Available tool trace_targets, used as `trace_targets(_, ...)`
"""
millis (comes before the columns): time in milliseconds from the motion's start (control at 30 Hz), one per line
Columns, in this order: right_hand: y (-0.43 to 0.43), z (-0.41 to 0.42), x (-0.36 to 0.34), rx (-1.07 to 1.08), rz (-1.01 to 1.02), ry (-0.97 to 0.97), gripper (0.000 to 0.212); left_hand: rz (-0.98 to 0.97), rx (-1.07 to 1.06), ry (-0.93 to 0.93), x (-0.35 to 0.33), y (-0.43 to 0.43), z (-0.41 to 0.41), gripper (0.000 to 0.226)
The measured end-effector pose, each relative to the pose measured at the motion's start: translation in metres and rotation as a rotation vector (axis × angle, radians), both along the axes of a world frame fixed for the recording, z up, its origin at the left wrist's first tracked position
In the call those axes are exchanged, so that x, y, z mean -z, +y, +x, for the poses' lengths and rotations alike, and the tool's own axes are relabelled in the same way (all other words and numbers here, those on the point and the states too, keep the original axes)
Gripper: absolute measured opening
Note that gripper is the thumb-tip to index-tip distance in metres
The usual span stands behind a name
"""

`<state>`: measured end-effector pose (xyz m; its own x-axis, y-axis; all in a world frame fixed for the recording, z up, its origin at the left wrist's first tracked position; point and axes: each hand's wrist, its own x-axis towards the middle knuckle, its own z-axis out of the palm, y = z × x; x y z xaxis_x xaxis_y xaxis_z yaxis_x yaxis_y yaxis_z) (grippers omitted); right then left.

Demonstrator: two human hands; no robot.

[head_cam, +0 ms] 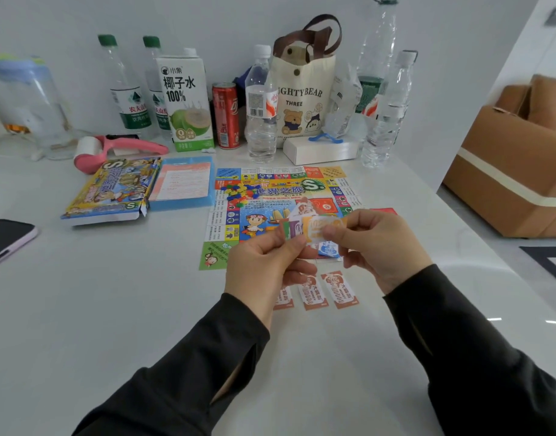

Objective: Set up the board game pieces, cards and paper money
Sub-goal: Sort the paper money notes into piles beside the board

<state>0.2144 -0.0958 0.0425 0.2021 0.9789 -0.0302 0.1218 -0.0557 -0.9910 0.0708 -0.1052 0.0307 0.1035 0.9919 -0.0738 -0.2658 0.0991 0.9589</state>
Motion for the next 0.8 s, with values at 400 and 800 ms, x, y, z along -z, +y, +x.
trace_targets(400, 0.002, -0.002, 0.008, -0.044, -0.009, -0.054, 0.021, 0.044, 0.106, 0.155, 0.004, 0.002, -0.003, 0.018)
trace_targets(800, 0.001, 0.017, -0.004, -0.414, 0.073, -0.243, 0.026, -0.175, 0.652, 0.210, -0.004, 0.011, -0.019, 0.050)
